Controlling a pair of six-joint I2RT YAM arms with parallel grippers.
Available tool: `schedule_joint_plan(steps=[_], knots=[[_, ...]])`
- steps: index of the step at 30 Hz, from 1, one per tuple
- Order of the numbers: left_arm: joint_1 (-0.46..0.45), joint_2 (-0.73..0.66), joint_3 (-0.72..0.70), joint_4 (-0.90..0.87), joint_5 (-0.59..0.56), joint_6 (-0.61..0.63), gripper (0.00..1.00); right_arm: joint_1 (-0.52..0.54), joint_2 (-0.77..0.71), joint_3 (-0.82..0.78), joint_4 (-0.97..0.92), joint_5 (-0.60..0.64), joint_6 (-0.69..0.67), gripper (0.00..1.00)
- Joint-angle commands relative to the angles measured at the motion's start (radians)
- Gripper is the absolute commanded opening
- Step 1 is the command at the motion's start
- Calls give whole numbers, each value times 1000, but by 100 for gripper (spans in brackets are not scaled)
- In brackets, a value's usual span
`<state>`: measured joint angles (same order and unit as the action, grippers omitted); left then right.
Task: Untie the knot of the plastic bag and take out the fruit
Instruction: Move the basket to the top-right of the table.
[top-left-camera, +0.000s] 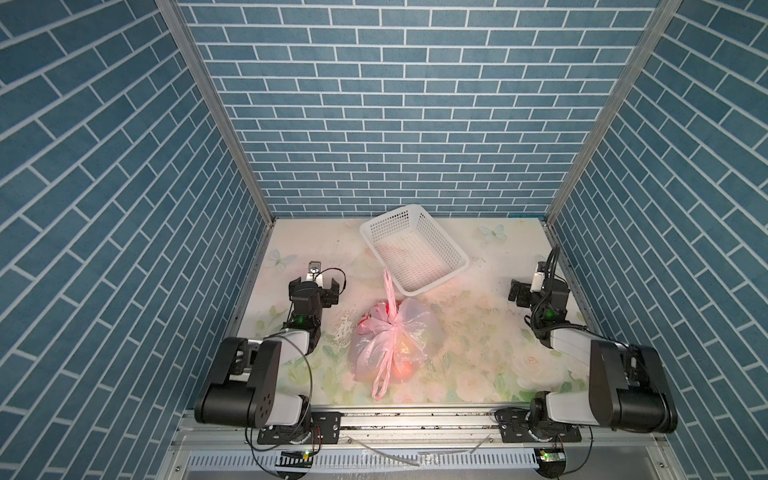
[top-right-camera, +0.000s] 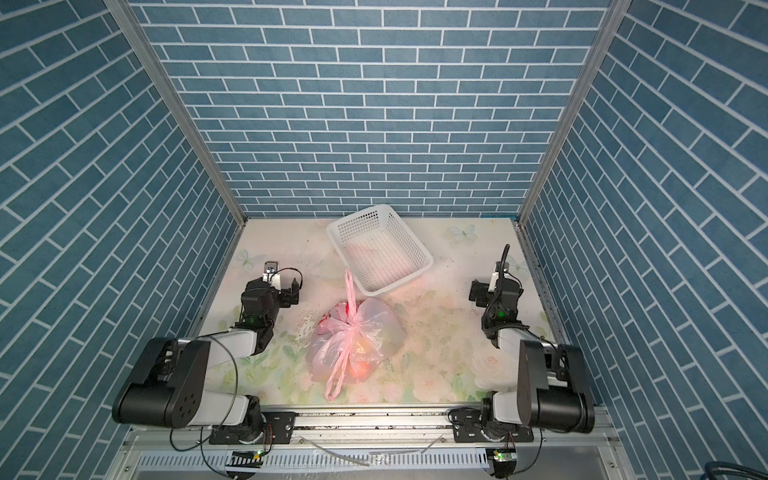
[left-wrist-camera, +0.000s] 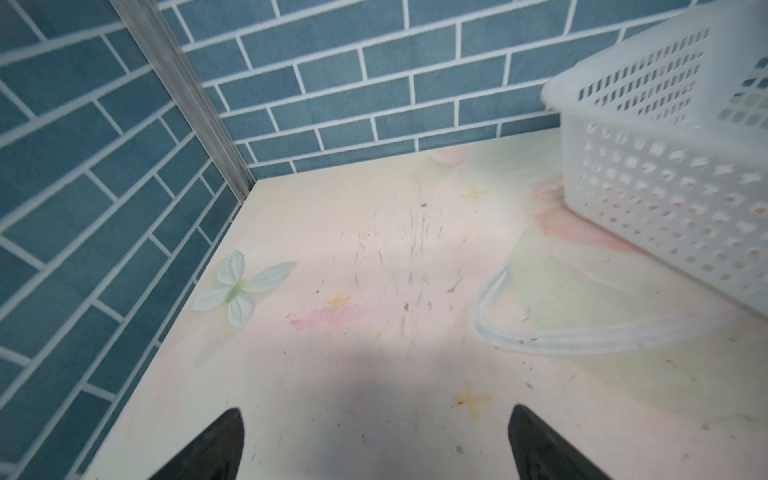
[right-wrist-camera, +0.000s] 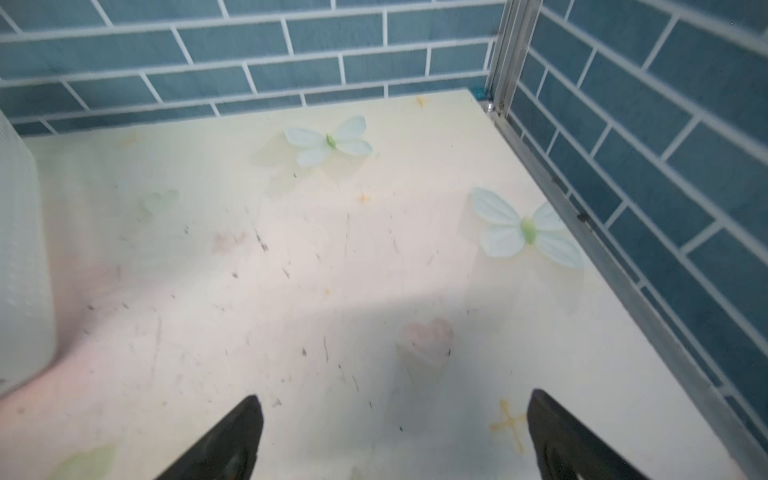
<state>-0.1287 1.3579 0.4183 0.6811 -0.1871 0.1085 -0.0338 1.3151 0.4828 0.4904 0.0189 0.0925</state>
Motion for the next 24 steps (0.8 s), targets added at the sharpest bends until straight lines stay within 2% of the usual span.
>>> schedule_joint_plan(steps=[1, 5, 10, 17, 24], knots=[[-28, -85, 103, -257, -30, -37, 100, 39, -77, 125, -283, -55, 64, 98], [-31, -149, 177, -437, 68, -197, 99, 168, -60, 290, -513, -83, 58, 97], [-37, -186, 200, -542, 185, -362, 100, 308, 74, 532, -681, -189, 73, 90], [-49, -228, 176, -604, 256, -433, 100, 523, 305, 849, -860, -221, -4, 90], [-49, -272, 172, -647, 276, -431, 100, 694, 509, 1111, -1053, -214, -94, 90]])
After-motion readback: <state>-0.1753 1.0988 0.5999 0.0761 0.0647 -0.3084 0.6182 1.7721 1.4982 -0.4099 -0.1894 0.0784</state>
